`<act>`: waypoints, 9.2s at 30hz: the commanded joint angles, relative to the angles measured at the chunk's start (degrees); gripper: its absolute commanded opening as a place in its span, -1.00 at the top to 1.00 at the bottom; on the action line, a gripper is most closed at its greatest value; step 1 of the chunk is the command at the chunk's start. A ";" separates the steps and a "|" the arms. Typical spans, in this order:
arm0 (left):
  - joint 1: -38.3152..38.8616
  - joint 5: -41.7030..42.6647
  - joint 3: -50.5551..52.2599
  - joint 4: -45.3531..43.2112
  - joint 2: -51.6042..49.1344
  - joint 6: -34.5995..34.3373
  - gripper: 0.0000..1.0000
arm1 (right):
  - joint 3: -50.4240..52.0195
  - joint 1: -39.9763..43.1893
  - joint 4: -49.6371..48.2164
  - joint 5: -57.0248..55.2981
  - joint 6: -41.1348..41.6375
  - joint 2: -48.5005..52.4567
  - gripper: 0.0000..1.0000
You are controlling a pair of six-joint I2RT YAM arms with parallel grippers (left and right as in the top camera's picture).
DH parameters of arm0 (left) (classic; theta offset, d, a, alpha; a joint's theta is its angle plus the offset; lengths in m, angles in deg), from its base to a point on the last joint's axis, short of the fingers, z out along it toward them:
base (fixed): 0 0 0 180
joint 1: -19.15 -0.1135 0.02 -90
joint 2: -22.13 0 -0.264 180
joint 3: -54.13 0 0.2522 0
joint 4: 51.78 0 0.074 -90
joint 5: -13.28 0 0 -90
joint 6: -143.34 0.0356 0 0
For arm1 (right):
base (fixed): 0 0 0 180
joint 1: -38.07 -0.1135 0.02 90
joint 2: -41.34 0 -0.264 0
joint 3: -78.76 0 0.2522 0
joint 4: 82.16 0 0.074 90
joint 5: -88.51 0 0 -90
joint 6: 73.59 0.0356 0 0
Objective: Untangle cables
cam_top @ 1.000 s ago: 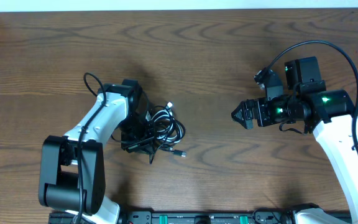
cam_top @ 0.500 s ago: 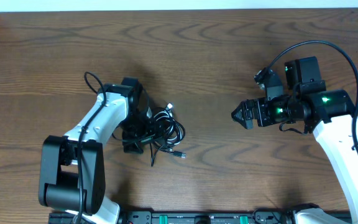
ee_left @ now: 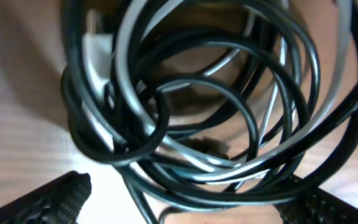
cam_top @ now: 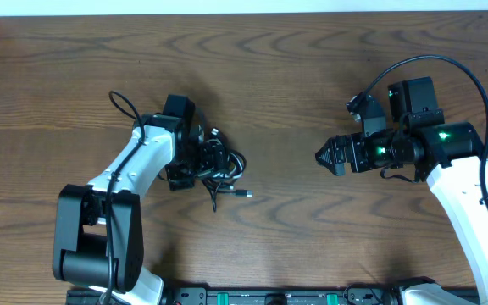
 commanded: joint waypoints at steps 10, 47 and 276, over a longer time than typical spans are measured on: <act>0.13 -11.15 0.52 -12.04 -0.63 -7.06 -0.99 | -0.96 -0.15 0.04 0.07 -0.46 0.28 -0.98; 0.13 -11.30 6.14 -27.47 -0.66 -12.20 -0.72 | -0.96 -0.15 0.04 0.07 -0.46 0.28 -0.98; -14.95 -22.75 5.70 0.09 13.20 -14.01 -0.95 | -0.96 -0.15 0.04 0.09 -0.46 0.28 -0.99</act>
